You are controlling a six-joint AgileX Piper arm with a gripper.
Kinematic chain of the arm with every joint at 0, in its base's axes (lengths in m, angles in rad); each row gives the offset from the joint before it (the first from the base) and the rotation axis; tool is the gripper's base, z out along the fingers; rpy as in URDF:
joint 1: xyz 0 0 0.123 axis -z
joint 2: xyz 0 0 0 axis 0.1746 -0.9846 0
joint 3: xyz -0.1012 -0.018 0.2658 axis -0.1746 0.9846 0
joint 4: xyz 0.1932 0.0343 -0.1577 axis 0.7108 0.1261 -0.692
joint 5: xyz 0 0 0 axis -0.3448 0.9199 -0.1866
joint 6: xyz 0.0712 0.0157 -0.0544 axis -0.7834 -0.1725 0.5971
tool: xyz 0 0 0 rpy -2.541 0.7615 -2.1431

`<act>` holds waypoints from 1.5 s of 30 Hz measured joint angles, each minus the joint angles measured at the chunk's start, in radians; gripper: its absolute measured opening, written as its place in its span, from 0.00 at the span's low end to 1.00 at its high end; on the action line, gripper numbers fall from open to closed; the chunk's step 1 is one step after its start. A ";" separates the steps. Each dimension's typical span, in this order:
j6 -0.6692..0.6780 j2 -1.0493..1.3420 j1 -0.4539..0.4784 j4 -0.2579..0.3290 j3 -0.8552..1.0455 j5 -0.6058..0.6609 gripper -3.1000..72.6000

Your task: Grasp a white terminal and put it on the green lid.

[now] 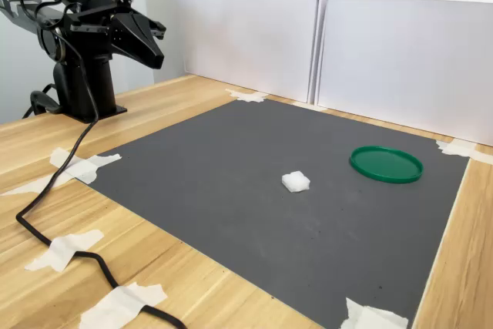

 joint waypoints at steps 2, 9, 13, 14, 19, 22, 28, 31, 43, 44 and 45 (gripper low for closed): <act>0.000 0.000 0.000 0.000 0.000 0.000 0.02; 0.000 0.000 0.000 0.000 0.000 0.000 0.02; 0.000 0.000 0.000 0.000 0.000 0.000 0.02; 0.000 0.000 0.000 0.000 0.000 0.000 0.02; 0.003 0.000 0.000 0.000 0.000 0.000 0.02; 0.009 -0.001 0.000 0.000 -0.015 0.025 0.02; 0.011 -0.069 0.000 -0.008 -0.137 0.139 0.02; 0.011 -0.131 0.000 -0.041 -0.208 0.185 0.02; 0.012 -0.424 0.000 -0.101 -0.522 0.343 0.02; 0.012 -0.454 0.000 -0.101 -0.544 0.363 0.02; 0.012 -0.486 0.000 -0.101 -0.562 0.385 0.02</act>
